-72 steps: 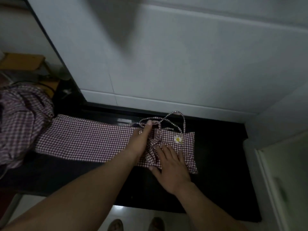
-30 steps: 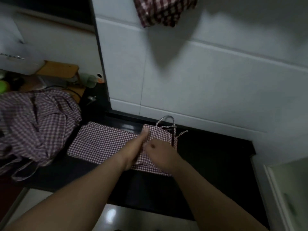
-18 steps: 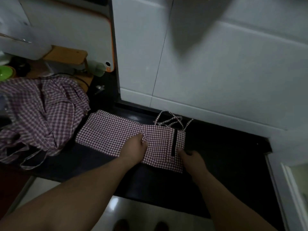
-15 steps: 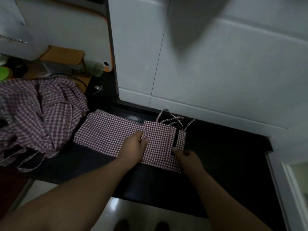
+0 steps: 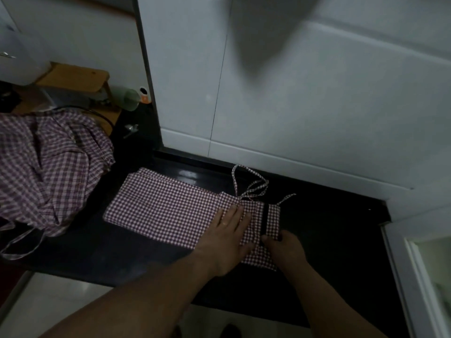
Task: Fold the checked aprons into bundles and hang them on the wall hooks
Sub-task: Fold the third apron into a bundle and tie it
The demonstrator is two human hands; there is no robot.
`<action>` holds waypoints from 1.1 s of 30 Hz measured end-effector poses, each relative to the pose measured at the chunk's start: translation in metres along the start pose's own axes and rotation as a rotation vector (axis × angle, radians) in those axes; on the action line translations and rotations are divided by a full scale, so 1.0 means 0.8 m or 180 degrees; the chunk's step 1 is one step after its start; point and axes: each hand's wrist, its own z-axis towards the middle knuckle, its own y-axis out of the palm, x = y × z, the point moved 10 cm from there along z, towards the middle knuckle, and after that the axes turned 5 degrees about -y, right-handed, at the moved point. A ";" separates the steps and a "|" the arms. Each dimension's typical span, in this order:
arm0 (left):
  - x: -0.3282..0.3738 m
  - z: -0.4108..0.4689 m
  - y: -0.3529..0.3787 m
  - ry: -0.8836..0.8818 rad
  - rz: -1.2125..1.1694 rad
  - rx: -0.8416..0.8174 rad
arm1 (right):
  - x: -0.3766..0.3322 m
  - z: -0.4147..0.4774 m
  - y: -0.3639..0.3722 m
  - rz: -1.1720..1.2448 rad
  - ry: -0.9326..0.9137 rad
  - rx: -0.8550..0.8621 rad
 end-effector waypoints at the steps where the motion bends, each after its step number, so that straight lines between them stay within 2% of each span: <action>1: 0.008 0.001 0.006 -0.0009 0.0001 0.0010 | 0.003 0.000 -0.008 -0.0025 -0.0026 0.0051; 7: 0.044 0.009 0.009 -0.0075 -0.0161 0.0065 | 0.017 0.013 -0.026 -0.0118 -0.0118 -0.0061; 11: 0.045 -0.005 0.015 -0.0096 -0.0066 0.0476 | 0.025 0.015 -0.052 -0.0295 -0.0117 -0.0019; 15: 0.051 -0.002 0.021 -0.0039 -0.0008 0.0133 | 0.039 0.018 -0.059 -0.0162 -0.0026 -0.0040; 18: 0.052 -0.003 -0.010 -0.0086 0.0001 0.0520 | 0.037 0.015 -0.059 0.0062 0.0147 -0.0085; 22: 0.040 0.001 -0.025 -0.0205 -0.0428 0.0405 | 0.003 -0.001 -0.068 0.0242 0.0142 0.0199; 24: 0.026 0.008 -0.047 -0.0587 -0.1007 0.0209 | -0.032 -0.021 -0.067 0.0408 -0.0004 0.0355; 25: 0.018 0.007 -0.060 -0.0856 -0.1692 0.0041 | -0.053 -0.032 -0.065 0.0349 -0.0119 0.0416; 28: 0.016 -0.019 -0.085 -0.1222 -0.4770 -0.0746 | -0.125 -0.067 -0.043 0.0106 -0.0675 0.0499; 29: 0.011 -0.030 -0.093 -0.1236 -0.5315 -0.0949 | -0.149 -0.078 -0.027 0.0119 -0.0907 0.0424; 31: -0.023 -0.049 -0.096 -0.1364 -0.5538 -0.1079 | -0.186 -0.097 0.017 0.0092 -0.1346 0.0053; 33: -0.073 -0.058 -0.085 -0.1710 -0.5324 -0.0874 | -0.195 -0.106 0.052 -0.0054 -0.1556 -0.0201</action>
